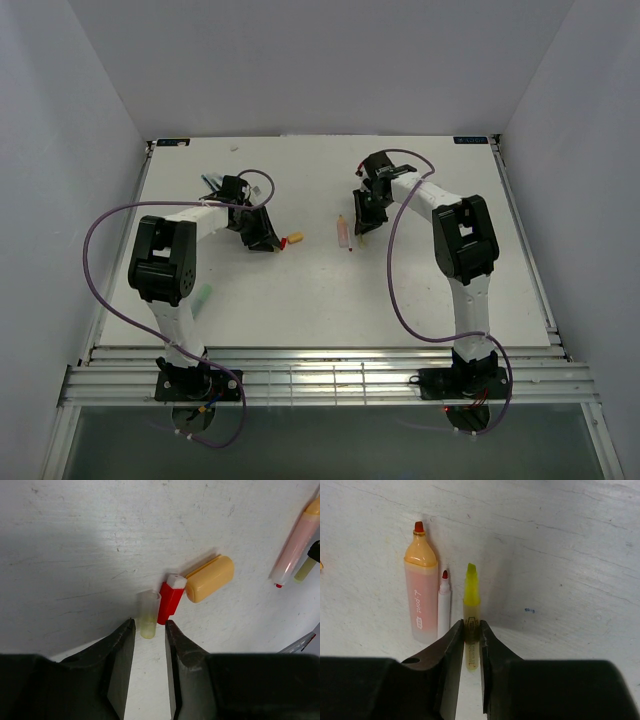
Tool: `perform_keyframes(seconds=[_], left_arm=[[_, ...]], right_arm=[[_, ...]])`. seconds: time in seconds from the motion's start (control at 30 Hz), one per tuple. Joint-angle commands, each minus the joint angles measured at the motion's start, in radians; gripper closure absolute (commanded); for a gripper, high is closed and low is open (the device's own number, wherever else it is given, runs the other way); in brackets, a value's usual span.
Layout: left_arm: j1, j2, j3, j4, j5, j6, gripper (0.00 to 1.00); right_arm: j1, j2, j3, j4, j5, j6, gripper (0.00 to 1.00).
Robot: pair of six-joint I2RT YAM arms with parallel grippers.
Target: Open the pen caps
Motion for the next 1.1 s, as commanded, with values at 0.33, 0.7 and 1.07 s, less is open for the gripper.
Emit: perform_keyframes(seconds=[0.33,0.7,1.07], left_arm=[[0.001,-0.012,0.003,0.015,0.005,0.015,0.53],[-0.001,-0.113,0.005,0.030,0.027,0.028,0.52],[-0.001,-0.164,-0.026,0.059,0.067,0.007,0.52]], right_arm=[[-0.011,-0.022,0.049,0.015,-0.016,0.009,0.61],[-0.226,-0.007,0.254,-0.068,0.225,0.079,0.41],[-0.348,0.101,0.409,-0.109,0.394,0.003,0.31]])
